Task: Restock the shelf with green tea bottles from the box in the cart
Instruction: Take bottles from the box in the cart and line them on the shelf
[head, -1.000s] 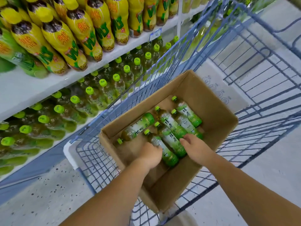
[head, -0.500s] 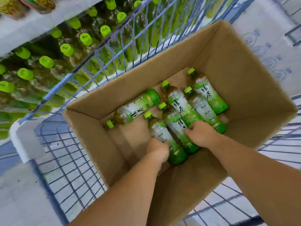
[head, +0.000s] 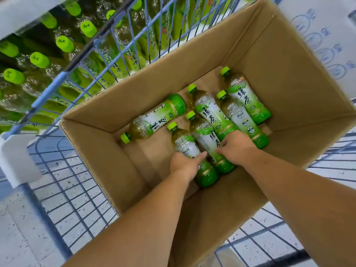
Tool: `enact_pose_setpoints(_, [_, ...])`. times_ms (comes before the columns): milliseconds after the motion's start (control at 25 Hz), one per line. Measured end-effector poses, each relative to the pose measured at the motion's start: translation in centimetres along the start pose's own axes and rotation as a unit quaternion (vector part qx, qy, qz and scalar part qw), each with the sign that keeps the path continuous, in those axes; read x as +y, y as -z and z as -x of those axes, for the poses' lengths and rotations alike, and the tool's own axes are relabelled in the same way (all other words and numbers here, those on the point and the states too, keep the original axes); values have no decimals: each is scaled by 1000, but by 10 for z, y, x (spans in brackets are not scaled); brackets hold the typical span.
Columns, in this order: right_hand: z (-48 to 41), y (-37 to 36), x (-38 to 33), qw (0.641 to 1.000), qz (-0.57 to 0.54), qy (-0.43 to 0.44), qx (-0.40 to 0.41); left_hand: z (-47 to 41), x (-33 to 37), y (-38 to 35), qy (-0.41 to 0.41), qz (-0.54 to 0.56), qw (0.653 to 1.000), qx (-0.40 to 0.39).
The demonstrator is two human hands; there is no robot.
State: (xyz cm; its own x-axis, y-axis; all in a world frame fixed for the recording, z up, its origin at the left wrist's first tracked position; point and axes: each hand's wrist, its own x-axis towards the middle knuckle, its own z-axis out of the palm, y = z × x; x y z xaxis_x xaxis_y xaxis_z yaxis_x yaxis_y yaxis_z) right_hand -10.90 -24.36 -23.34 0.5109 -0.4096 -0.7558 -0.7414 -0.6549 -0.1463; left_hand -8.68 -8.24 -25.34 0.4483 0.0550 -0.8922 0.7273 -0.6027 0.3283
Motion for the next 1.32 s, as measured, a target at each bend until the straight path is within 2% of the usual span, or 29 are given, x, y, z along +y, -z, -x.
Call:
enact_pose_setpoints(240, [-7, -11, -3, 1000, 1, -21, -15, -9, 1, 9, 13, -5, 1000, 7])
enact_pose_setpoints(520, [-8, -25, -5, 997, 7, 21, -67, -2, -5, 18, -15, -71, 997, 42])
enact_pose_setpoints(640, [-12, -29, -7, 996, 6, 18, -90, -5, -8, 16, -8, -34, 999, 24])
enact_pose_setpoints(840, [-16, -41, -8, 985, -114, 14, -125, -16, -9, 18, -17, -29, 999, 28])
enact_pose_setpoints(960, [-17, -41, -6, 978, -149, 3, -148, -16, -9, 22, -11, -9, 999, 48])
enact_pose_setpoints(1160, [-9, -32, -8, 988, -112, 6, -104, -9, 2, 39, -6, 8, 998, 61])
enact_pose_setpoints(1320, [14, -12, -7, 988, -131, -4, -79, 20, 14, 57, -26, 31, 999, 29])
